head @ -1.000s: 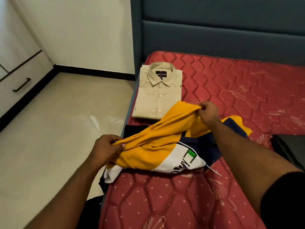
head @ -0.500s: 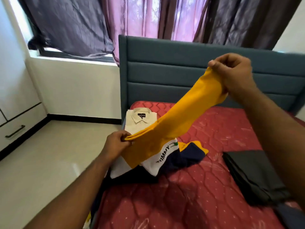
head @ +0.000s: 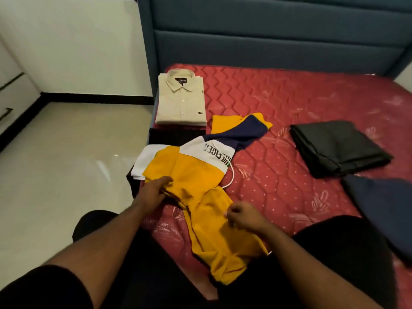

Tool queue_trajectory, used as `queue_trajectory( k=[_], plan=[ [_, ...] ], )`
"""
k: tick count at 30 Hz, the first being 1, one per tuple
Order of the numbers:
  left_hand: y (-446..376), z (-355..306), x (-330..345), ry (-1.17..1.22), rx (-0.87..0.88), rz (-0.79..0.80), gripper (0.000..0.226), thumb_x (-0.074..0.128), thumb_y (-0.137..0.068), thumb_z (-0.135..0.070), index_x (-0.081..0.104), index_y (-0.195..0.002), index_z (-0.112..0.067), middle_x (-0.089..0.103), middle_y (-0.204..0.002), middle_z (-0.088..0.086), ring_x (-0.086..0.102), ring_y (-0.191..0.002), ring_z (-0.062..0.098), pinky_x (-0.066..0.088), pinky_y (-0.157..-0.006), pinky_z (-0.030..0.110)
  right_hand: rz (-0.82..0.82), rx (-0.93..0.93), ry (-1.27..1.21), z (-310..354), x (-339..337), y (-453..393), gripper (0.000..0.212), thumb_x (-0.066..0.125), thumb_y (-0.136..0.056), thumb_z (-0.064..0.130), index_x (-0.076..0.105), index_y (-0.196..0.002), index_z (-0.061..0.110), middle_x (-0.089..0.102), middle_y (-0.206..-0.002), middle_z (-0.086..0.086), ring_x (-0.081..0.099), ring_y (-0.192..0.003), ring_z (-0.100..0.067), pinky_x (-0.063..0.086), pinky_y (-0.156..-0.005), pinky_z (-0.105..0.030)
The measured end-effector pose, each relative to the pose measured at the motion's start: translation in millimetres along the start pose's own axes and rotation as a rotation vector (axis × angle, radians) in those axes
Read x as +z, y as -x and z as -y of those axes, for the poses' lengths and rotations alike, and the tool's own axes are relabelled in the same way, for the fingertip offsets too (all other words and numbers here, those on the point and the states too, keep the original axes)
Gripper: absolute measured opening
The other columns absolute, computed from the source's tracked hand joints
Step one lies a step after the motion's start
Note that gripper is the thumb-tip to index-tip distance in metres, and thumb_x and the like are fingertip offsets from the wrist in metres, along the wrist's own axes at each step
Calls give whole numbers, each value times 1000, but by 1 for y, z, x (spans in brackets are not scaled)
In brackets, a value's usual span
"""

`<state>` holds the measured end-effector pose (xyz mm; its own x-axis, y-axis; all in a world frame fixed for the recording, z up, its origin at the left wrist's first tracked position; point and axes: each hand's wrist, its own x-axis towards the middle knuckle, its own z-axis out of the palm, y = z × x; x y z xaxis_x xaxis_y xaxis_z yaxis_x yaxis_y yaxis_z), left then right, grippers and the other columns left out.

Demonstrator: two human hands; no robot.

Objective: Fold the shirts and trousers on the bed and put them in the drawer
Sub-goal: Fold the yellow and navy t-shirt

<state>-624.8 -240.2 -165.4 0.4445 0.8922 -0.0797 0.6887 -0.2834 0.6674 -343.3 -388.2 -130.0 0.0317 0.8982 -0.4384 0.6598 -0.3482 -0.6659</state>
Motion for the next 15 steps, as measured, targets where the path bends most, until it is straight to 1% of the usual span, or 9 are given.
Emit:
queue_trajectory(
  k=[2,4,5,6,8,10,11,13,15],
  plan=[
    [-2,4,0,5,20,-3,42,61,-85,5,68,-122,-14,59,-133,12,51,-126,30,32,-109,35,-285,6,-38,0,-11,-23,23,64,-91,15,59,-69,19,56,-63,3,48,-52,1,32,-52,-24],
    [-5,5,-1,-31,38,-36,39,60,-82,11,72,-114,-9,62,-130,13,55,-124,30,32,-107,31,-398,30,-97,1,-13,-47,11,66,-89,16,65,-78,16,64,-75,1,56,-66,-8,38,-58,-25],
    [-5,6,-2,-30,34,-60,39,59,-81,13,73,-112,-8,63,-128,13,56,-123,30,33,-105,29,-391,51,-164,2,-11,-61,4,66,-89,17,68,-87,14,67,-83,-1,60,-74,-13,43,-64,-25],
    [-5,5,-2,-24,29,-79,39,59,-81,13,73,-111,-7,63,-127,13,57,-121,30,33,-104,28,-361,68,-227,3,-8,-70,12,66,-89,17,68,-100,13,68,-94,-1,63,-86,-17,47,-72,-27],
    [-4,5,-4,-6,31,-98,36,58,-84,9,72,-112,-9,63,-128,11,57,-121,28,34,-103,27,-248,55,-337,10,1,-80,40,69,-88,16,58,-126,12,61,-115,0,57,-106,-16,46,-88,-29],
    [-5,5,-8,28,36,-111,30,55,-89,-1,71,-113,-11,63,-128,10,57,-119,28,35,-102,27,-150,117,-472,20,10,-82,55,72,-85,17,49,-135,13,54,-125,3,53,-113,-16,43,-94,-30],
    [-6,6,-9,43,46,-121,29,54,-90,-5,70,-114,-11,63,-127,10,57,-118,28,36,-101,28,-83,184,-547,24,12,-80,51,74,-84,18,53,-130,14,57,-123,3,56,-111,-18,45,-93,-33],
    [-8,7,-13,51,58,-147,28,55,-92,-2,67,-115,-12,63,-126,10,57,-115,27,36,-99,27,83,307,-738,31,10,-71,27,74,-83,16,65,-109,10,70,-106,-8,66,-96,-27,52,-89,-40],
    [-10,9,-15,38,70,-180,30,56,-93,1,66,-118,-12,63,-127,9,57,-115,26,36,-98,26,136,345,-933,32,2,-56,6,71,-83,9,68,-86,13,72,-87,-13,68,-77,-28,57,-78,-40]
  ],
)
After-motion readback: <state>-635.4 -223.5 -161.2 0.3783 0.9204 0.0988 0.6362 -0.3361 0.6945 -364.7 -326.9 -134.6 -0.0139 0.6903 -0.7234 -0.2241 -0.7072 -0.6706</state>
